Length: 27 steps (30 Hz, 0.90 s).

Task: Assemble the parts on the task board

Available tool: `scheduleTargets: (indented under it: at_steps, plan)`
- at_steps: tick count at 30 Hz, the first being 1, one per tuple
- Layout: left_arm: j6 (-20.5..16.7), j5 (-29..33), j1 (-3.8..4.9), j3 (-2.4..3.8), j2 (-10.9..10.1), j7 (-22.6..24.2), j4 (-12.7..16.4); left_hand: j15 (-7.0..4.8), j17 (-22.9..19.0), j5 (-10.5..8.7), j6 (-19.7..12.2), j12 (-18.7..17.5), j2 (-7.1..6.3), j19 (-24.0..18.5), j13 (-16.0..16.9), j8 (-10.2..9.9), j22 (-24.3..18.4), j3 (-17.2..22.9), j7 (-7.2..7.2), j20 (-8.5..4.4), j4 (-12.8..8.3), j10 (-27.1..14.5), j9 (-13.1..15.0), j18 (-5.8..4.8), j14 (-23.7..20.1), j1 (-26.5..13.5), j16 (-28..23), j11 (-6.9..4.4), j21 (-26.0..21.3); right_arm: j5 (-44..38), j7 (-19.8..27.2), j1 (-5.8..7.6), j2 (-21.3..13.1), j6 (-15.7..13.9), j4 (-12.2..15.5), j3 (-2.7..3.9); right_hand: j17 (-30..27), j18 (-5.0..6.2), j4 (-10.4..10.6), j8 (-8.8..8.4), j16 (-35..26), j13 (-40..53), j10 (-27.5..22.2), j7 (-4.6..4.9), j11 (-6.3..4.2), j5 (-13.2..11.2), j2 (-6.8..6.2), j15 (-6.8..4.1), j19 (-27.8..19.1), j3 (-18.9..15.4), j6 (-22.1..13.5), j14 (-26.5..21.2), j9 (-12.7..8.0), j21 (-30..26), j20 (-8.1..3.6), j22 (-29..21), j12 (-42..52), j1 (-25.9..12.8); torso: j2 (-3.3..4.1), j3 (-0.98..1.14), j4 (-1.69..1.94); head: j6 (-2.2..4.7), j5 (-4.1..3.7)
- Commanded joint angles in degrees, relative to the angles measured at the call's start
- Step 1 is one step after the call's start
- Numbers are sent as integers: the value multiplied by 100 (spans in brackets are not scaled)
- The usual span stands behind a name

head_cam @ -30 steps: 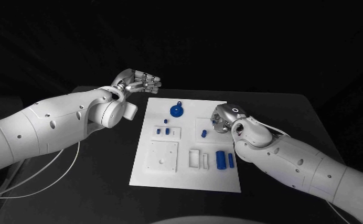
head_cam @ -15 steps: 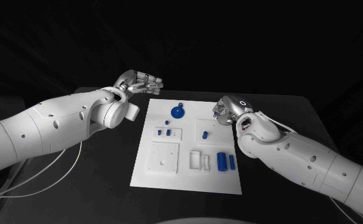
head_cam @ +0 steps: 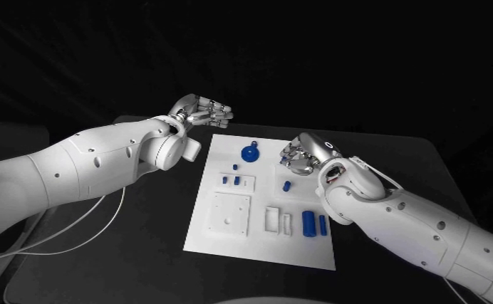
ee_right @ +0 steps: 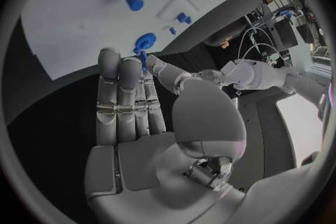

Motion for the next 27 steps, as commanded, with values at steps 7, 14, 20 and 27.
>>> scheduleTargets:
  at_steps: [7, 14, 20, 27]
  plan:
    - [-199, 37, 8, 4, 148, 197, -57, -13, -3, 8, -29, -14, 11, 49, -6, -17, -16, 32, -12, -9, 24, 43, -2, 104, -7, 43, -7, -16, 42, -338, 359, -137, 301, -43, 175, -180, 7, 81, -23, 27, -24, 6, 6, 11, 7, 4, 53, -41, 199, -20, 29, 8, 18, 26, -36, 15, -7, -6, -4, -12, 12, -59, 309]
    - [-236, 51, 7, 4, 242, 222, -44, -16, -3, 7, -14, -16, 23, 51, -6, -15, -21, 50, -16, -14, 31, 71, -1, 102, -7, 45, -7, -24, 46, -785, 375, -191, 515, 152, 73, -436, 9, 79, -36, 26, -28, 1, 3, 12, 7, -2, 64, -42, 197, -37, 29, 5, 15, 26, -37, 27, -8, -1, -4, -14, 10, -149, 487]
    - [-240, 56, 7, 4, 284, 227, -24, -17, -3, 4, -13, -16, 29, 50, -7, -17, -22, 58, -18, -16, 35, 72, -2, 100, -7, 43, -7, -25, 48, -940, 390, -228, 673, 267, -67, -635, 8, 80, -49, 25, -29, 2, 2, 12, 9, 0, 66, -41, 195, -41, 27, 8, 12, 8, -36, 24, -8, 6, -3, -7, 5, -188, 540]
    - [-241, 58, 7, 4, 309, 229, -18, -17, -3, 4, -13, -16, 29, 50, -7, -17, -22, 58, -18, -16, 35, 72, -2, 100, -7, 43, -7, -25, 48, -1069, 388, -265, 814, 250, -176, -789, 6, 84, -65, 26, -32, 3, 3, 12, 9, 1, 68, -40, 197, -43, 31, 11, 8, 4, -35, 28, -9, 3, 0, -3, 4, -228, 599]
